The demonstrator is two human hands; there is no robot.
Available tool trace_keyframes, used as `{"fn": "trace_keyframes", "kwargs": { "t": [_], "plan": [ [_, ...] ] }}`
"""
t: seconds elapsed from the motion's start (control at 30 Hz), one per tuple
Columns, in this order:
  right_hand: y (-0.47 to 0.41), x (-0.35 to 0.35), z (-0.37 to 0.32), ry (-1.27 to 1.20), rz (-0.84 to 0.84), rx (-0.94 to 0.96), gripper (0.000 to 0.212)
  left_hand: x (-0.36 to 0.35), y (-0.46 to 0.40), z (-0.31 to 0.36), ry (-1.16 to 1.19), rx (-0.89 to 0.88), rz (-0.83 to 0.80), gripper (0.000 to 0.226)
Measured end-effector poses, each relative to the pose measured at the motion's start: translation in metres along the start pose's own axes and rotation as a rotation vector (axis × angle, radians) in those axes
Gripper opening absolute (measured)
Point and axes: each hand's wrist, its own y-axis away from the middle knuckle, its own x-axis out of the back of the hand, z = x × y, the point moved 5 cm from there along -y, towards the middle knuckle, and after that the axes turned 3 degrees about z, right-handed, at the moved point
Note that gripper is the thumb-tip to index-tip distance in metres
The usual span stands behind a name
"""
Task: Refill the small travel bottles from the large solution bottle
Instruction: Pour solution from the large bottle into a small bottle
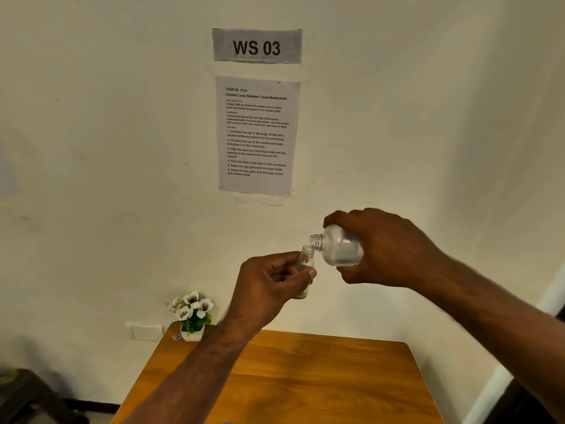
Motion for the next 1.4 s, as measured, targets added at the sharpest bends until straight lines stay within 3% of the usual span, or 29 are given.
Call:
{"fn": "trace_keyframes", "kwargs": {
  "t": [0.7, 1.4],
  "plan": [
    [-0.011, 0.019, -0.007, 0.178, -0.047, 0.111, 0.067, -0.003, -0.001, 0.003, 0.026, -0.013, 0.001, 0.023],
    [-0.015, 0.016, -0.007, 0.192, -0.048, 0.144, 0.073, 0.002, 0.0, 0.0, -0.011, 0.007, 0.02, 0.023]
  ]
}}
